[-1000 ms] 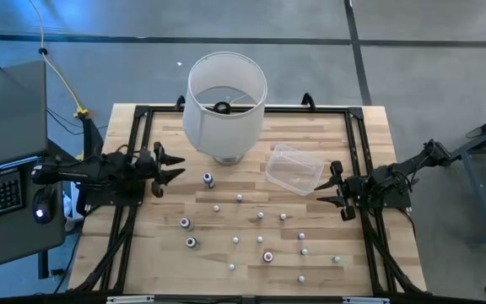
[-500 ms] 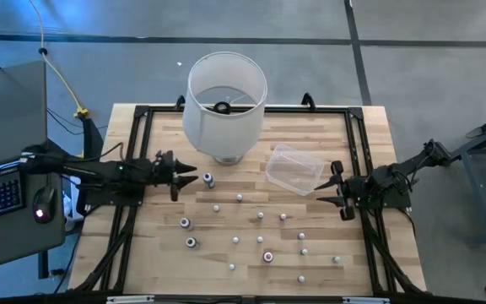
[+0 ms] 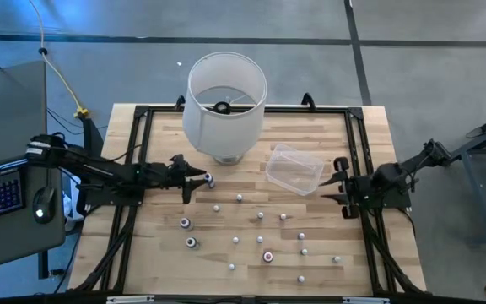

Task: Pick & Place food coloring
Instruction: Put the large blue food coloring bottle into the transparent bin

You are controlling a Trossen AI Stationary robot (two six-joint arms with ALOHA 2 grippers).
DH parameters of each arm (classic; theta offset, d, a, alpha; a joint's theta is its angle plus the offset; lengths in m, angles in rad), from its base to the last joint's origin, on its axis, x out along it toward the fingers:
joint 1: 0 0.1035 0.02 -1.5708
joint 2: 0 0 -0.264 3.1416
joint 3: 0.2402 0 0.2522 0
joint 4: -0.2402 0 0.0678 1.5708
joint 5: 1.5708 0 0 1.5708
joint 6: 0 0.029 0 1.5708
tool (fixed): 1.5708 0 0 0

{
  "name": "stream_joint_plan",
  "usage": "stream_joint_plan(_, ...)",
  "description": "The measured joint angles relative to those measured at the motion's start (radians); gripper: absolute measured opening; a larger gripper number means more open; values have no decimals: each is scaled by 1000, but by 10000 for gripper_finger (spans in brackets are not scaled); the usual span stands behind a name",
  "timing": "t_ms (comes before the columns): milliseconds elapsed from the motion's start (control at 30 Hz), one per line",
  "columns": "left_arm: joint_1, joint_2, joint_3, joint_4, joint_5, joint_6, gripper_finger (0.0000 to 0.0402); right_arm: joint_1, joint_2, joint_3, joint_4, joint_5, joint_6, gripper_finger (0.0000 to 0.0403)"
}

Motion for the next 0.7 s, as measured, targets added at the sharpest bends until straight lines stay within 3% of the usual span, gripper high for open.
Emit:
stream_joint_plan(233,0,2,0,-2,-43,0,169,0,0,0,93,210,-35,140)
stream_joint_plan(467,0,2,0,-2,-24,0,169,-12,78,0,151,207,104,140)
stream_joint_plan(700,0,2,0,-2,-31,27,169,-116,379,2,431,139,188,140)
